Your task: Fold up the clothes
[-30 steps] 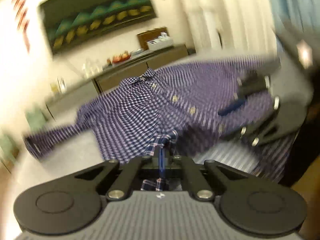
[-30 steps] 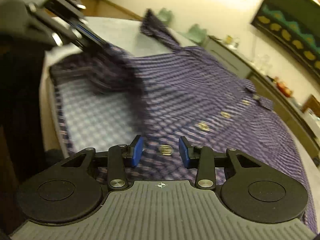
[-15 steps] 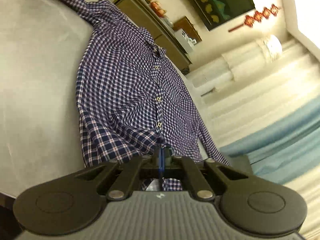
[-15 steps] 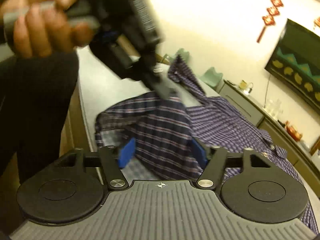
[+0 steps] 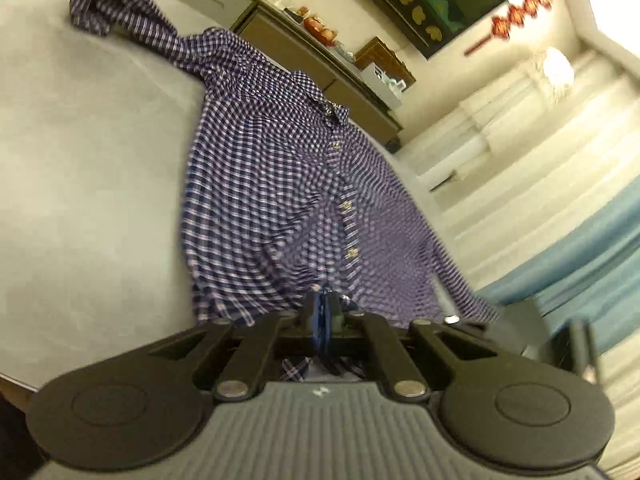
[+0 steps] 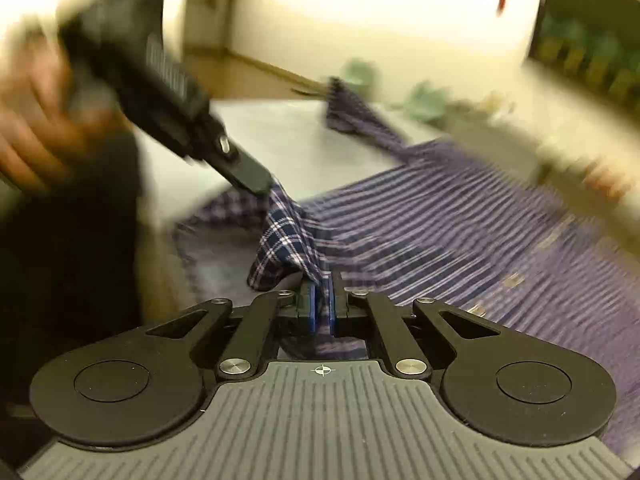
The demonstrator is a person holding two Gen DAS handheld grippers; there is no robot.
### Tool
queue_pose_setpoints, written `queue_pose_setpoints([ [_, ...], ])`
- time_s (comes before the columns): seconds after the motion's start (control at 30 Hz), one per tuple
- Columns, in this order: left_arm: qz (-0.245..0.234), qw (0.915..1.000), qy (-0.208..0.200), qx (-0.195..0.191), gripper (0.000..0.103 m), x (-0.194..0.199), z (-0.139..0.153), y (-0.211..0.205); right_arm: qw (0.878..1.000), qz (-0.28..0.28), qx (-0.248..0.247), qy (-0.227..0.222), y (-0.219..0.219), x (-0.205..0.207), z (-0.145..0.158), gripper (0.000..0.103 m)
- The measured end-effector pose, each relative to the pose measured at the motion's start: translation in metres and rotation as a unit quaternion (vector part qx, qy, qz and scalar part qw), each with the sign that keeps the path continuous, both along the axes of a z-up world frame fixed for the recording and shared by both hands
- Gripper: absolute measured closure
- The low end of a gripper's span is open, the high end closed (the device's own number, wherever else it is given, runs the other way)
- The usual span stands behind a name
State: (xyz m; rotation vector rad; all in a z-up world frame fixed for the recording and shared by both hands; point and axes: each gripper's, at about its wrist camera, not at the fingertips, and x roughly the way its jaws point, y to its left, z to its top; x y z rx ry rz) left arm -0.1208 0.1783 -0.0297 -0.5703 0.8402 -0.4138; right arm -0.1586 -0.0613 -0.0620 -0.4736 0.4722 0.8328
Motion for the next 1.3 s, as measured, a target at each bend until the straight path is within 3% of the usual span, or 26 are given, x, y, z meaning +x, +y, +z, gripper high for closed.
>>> queue_pose_setpoints([
  [0.07,-0.016,0.9974,-0.009,0.07,0.094,-0.007,0.003,-0.01,0.997,0.003,0.038,0.061,-0.027,0.015,0.009,0.087],
  [0.13,-0.036,0.9888,-0.026,0.143,0.089,-0.015,0.006,-0.024,0.999,-0.024,0.003,0.049,-0.032,0.022,0.004,0.078],
  [0.23,-0.068,0.9672,-0.058,0.238,0.085,-0.029,0.011,-0.046,0.998,-0.037,-0.006,0.043,-0.036,0.032,0.002,0.063],
  [0.33,-0.107,0.9503,-0.113,0.27,0.062,-0.044,0.023,-0.071,0.998,-0.009,0.042,0.052,-0.043,0.028,0.013,0.055],
  [0.4,-0.147,0.9372,-0.152,0.278,0.049,-0.053,0.027,-0.089,0.988,0.044,0.108,0.1,-0.052,0.027,0.024,0.055],
  [0.47,-0.18,0.9205,-0.174,0.3,0.045,-0.057,0.021,-0.108,0.975,0.094,0.148,0.135,-0.057,0.026,0.03,0.049],
  [0.6,-0.228,0.8815,-0.199,0.363,0.045,-0.058,-0.01,-0.137,0.991,0.03,0.077,0.109,-0.062,0.027,0.014,0.044],
  [0.67,-0.245,0.8626,-0.22,0.384,0.045,-0.059,-0.023,-0.146,0.992,0.042,0.048,0.109,-0.067,0.016,0.003,0.033],
  [0.73,-0.252,0.8478,-0.242,0.399,0.044,-0.058,-0.03,-0.151,0.991,0.088,0.034,0.098,-0.061,-0.011,-0.007,0.008],
  [0.8,-0.247,0.8409,-0.247,0.413,0.046,-0.052,-0.034,-0.154,0.992,0.117,0.0,0.044,-0.048,-0.039,-0.019,0.008],
  [0.87,-0.25,0.8431,-0.234,0.415,0.065,-0.042,-0.038,-0.153,0.992,0.109,-0.066,-0.022,-0.035,-0.062,-0.037,0.026],
  [0.9,-0.25,0.8495,-0.22,0.409,0.086,-0.036,-0.039,-0.15,0.991,0.097,-0.088,-0.021,-0.031,-0.059,-0.042,0.058],
  [0.93,-0.248,0.859,-0.205,0.398,0.097,-0.033,-0.038,-0.147,0.99,0.085,-0.109,-0.02,-0.027,-0.057,-0.047,0.084],
  [0.97,-0.246,0.872,-0.194,0.376,0.098,-0.031,-0.034,-0.142,0.992,0.074,-0.101,-0.016,-0.03,-0.052,-0.044,0.091],
  [1.03,-0.239,0.8992,-0.177,0.321,0.098,-0.028,-0.026,-0.128,0.998,0.053,-0.033,0.0,-0.05,-0.04,-0.025,0.094],
  [1.13,-0.246,0.9299,-0.172,0.213,0.097,-0.031,-0.008,-0.106,0.998,0.015,0.062,0.018,-0.077,-0.022,0.001,0.097],
  [1.17,-0.263,0.9302,-0.171,0.19,0.097,-0.034,-0.005,-0.104,0.996,-0.002,0.088,0.021,-0.085,-0.016,0.009,0.098],
  [1.23,-0.303,0.92,-0.173,0.178,0.089,-0.044,-0.002,-0.104,0.99,-0.018,0.138,0.03,-0.097,-0.008,0.014,0.094],
  [1.27,-0.318,0.9123,-0.174,0.19,0.089,-0.049,-0.003,-0.105,0.986,-0.025,0.162,0.035,-0.103,-0.004,0.017,0.089],
  [1.3,-0.328,0.9021,-0.175,0.219,0.088,-0.052,-0.006,-0.108,0.986,-0.013,0.165,0.038,-0.102,-0.007,0.015,0.073],
])
